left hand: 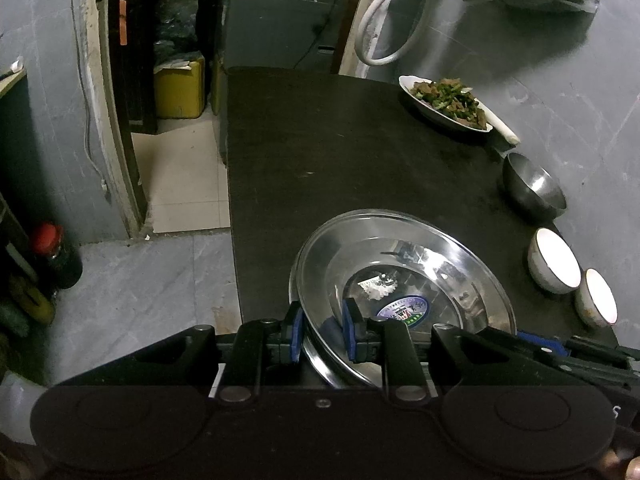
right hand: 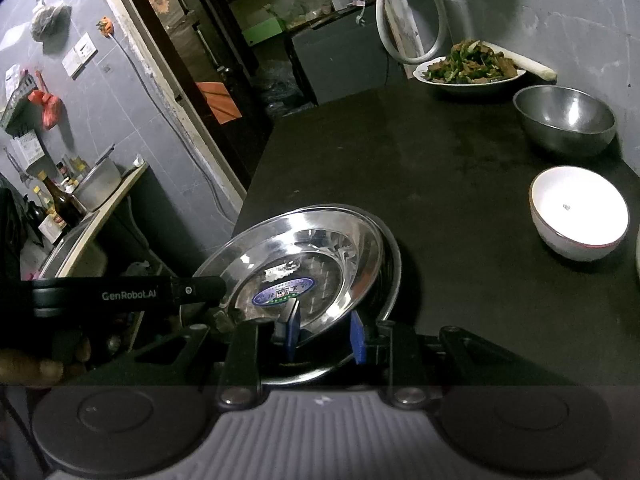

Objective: Organize plates and bowls

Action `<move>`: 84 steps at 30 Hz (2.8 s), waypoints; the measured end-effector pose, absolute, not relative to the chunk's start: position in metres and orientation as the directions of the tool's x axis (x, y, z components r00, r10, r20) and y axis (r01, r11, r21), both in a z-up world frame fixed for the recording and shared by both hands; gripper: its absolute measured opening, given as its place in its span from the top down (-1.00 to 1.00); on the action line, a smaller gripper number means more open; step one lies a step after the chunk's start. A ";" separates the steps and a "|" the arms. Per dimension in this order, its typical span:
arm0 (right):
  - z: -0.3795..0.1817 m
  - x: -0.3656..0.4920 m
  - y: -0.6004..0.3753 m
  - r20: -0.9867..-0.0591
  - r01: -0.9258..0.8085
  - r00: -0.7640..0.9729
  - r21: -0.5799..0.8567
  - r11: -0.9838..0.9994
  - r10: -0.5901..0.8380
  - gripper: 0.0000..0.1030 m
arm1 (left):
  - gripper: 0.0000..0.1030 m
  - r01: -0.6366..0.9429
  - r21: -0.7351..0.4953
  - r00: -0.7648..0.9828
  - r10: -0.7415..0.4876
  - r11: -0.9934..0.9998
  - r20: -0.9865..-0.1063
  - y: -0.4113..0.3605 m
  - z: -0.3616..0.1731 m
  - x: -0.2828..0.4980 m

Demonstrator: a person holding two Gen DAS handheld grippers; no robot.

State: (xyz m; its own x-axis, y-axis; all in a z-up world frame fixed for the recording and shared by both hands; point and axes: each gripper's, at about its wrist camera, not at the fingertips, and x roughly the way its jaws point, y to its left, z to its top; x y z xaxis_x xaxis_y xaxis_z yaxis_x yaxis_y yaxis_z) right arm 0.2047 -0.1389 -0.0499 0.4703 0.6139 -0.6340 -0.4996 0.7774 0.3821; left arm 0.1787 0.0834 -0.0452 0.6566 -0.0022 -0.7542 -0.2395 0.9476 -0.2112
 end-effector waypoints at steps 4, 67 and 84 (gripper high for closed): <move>-0.050 0.205 -0.139 -0.635 -0.499 0.470 0.382 0.778 0.614 0.42 | 0.54 -0.229 -0.182 0.651 0.012 0.956 -0.759 0.079 -0.045 0.179; -0.025 0.333 -0.289 -0.701 0.103 0.700 0.291 0.951 0.139 -1.00 | -0.98 0.123 -0.152 0.634 -0.196 0.981 -0.748 -0.052 -0.020 0.451; -0.053 0.402 -0.269 -0.739 0.146 0.662 0.289 0.946 0.123 -0.83 | -0.93 0.166 -0.176 0.592 -0.240 0.970 -0.770 -0.078 -0.063 0.516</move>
State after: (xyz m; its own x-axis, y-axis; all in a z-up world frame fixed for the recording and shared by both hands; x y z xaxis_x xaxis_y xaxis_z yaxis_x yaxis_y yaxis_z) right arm 0.4016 -0.2687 -0.0531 0.6622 0.1230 -0.7392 0.1464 0.9462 0.2886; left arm 0.5161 -0.0777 -0.0630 0.5916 -0.2402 -0.7697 0.1655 0.9705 -0.1756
